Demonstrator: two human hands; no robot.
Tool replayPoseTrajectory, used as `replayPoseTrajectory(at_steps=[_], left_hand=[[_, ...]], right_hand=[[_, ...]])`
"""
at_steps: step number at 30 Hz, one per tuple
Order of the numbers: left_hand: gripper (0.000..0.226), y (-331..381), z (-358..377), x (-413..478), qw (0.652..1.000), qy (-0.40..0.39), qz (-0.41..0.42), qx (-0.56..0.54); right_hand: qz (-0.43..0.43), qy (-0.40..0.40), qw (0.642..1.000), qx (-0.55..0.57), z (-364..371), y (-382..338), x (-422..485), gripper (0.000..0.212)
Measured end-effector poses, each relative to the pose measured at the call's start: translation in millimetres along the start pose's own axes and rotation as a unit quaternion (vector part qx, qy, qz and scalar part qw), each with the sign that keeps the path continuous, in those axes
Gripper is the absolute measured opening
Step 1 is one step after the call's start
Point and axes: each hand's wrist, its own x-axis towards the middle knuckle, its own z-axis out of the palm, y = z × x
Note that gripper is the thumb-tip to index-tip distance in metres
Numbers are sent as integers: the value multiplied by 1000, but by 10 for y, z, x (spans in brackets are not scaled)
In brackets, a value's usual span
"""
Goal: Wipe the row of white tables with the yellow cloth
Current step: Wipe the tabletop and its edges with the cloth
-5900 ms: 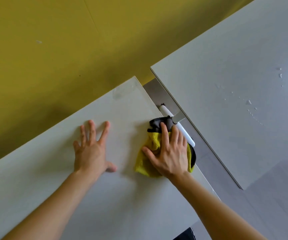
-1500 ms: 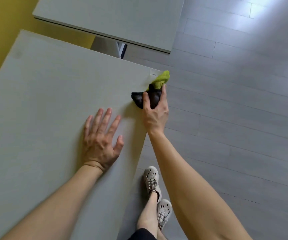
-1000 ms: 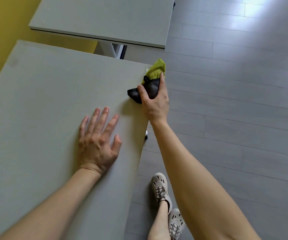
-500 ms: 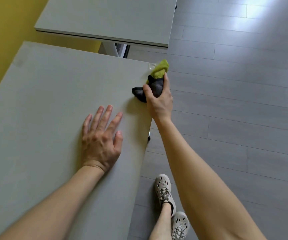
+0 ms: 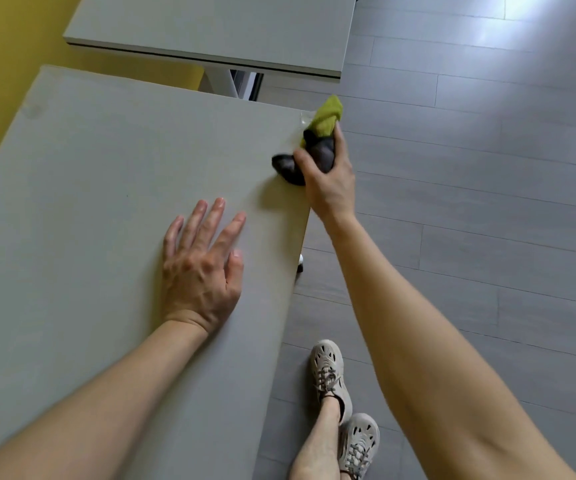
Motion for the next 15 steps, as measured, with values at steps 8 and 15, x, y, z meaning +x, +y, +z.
replayPoseTrajectory(at_steps=[8, 15], left_hand=[[55, -8, 16, 7, 1000, 4, 8, -3], [55, 10, 6, 16, 1000, 0, -3, 1]], right_hand=[[-1, -48, 998, 42, -178, 416, -1945, 78], [13, 7, 1000, 24, 21, 37, -295, 86]])
